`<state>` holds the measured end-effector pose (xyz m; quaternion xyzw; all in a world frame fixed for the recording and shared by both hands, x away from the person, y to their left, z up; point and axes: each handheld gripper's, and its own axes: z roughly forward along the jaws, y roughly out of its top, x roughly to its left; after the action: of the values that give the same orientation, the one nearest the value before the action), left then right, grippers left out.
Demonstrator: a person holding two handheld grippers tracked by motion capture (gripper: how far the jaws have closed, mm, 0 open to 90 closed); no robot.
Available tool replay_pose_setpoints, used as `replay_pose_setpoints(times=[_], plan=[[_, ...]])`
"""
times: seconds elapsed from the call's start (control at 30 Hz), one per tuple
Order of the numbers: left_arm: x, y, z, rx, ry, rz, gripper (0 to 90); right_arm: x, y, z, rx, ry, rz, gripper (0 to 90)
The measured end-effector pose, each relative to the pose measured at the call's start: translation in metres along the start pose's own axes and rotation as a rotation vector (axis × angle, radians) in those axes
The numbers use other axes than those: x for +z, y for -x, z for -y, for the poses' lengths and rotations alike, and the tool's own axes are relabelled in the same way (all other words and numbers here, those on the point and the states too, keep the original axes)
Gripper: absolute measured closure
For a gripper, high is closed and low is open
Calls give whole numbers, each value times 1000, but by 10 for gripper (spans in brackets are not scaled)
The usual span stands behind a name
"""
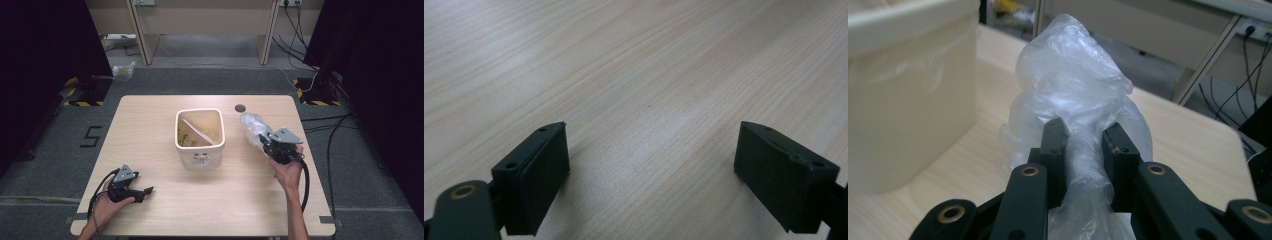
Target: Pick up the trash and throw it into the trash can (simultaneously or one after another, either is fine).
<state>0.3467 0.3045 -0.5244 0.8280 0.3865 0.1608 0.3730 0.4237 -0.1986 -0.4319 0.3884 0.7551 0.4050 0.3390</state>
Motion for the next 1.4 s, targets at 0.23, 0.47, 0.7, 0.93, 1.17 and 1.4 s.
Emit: replay_pose_setpoints(times=[0.23,0.47,0.7,0.93,1.17,1.4], plan=[[0,0,0,0,0,0,134,17,-19,2,-47,-61,-30,753],[0,0,0,0,0,0,134,17,-24,0,-69,-62,-5,776],[0,0,0,0,0,0,134,3,-19,-7,-52,-12,1,788],[0,0,0,0,0,0,134,-3,-18,-12,-39,20,0,798],[0,0,0,0,0,0,134,-22,-20,-28,-47,81,-13,802],[0,0,0,0,0,0,134,-34,-25,-42,-56,121,-43,805]])
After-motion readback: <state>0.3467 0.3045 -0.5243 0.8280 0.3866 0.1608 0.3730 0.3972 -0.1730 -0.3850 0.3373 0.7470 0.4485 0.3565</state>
